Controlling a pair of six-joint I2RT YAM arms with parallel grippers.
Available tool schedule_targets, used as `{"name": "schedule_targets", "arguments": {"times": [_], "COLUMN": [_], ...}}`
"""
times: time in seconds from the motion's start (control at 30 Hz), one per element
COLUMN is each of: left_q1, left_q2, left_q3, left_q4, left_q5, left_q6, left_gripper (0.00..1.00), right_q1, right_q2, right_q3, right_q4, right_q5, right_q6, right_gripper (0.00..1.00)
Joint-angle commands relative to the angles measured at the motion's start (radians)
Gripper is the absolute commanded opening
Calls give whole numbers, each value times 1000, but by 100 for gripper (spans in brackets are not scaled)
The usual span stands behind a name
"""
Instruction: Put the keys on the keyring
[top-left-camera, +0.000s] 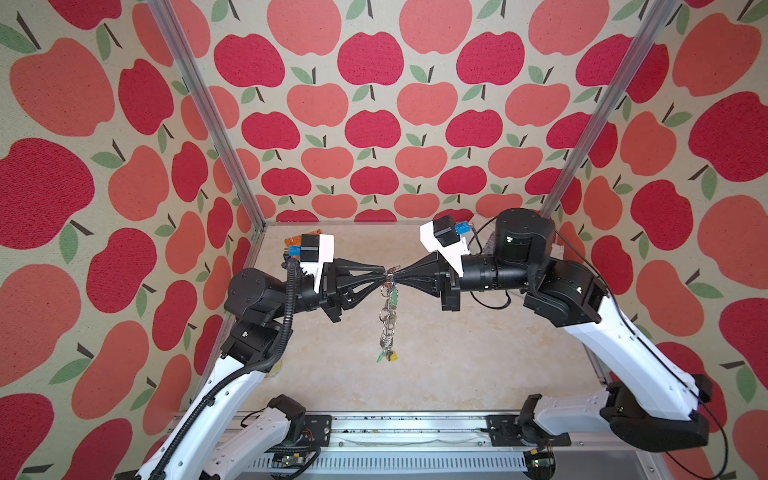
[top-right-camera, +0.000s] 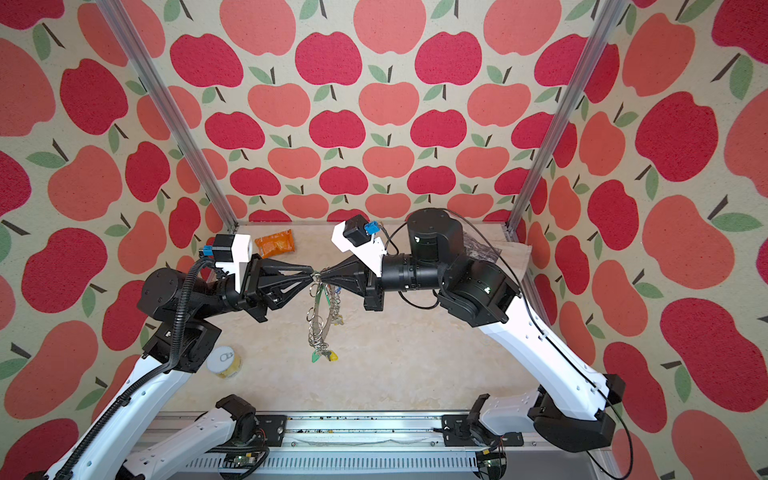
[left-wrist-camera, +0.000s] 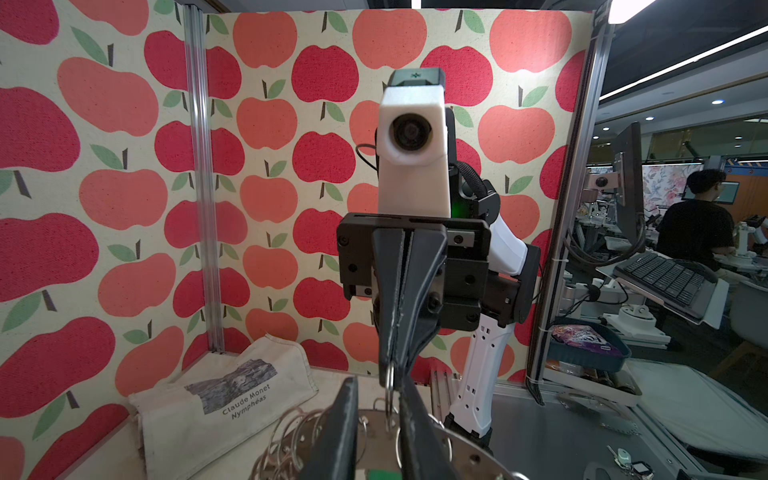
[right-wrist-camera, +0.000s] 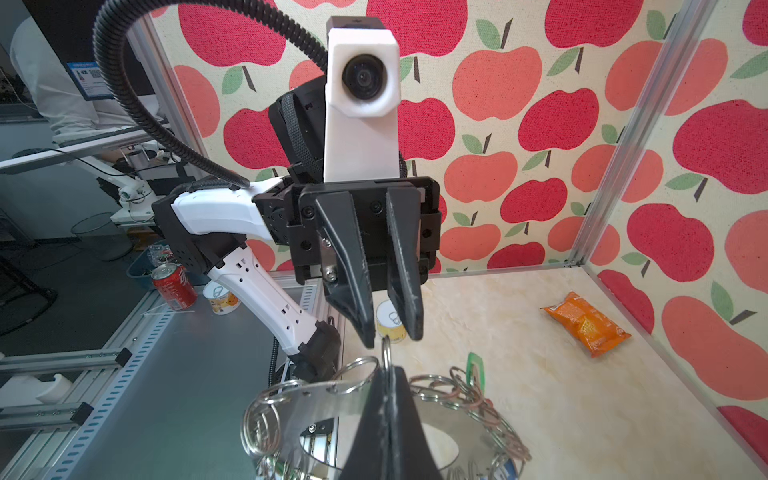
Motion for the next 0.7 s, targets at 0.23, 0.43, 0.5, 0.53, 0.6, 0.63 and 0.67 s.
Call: {"name": "schedule_targets", "arguments": {"times": [0.23,0.43,0.5,0.53,0.6,0.63,0.67], "left_q1": [0,-3,-3,-4,-6,-5,-5], "left_q2": [4,11,9,8,9,11,13], "left_q3": [69,85,89,89,94,100,104], "left_q4": [-212,-277,-303,-313,-330,-339,-350], "left_q5": [19,12,5,3,1,1,0], "left_q6": [98,137,155,161,175,181,188], "left_gripper": [30,33,33,34,34,34,34], "right_q1": [-6,-6,-6,-6,-6,-6,-6], "right_q2": [36,84,100,106,120,125,131], "right_q3": [103,183,208,218,239,246,252], "right_q4": [-121,-231,-264,-275,-301,-309,-316], "right_q5": [1,2,4,4,4,5,6], "right_q6": [-41,-61,-66,-70,-74,-76,-79], "right_gripper": [0,0,0,0,0,0,0]}}
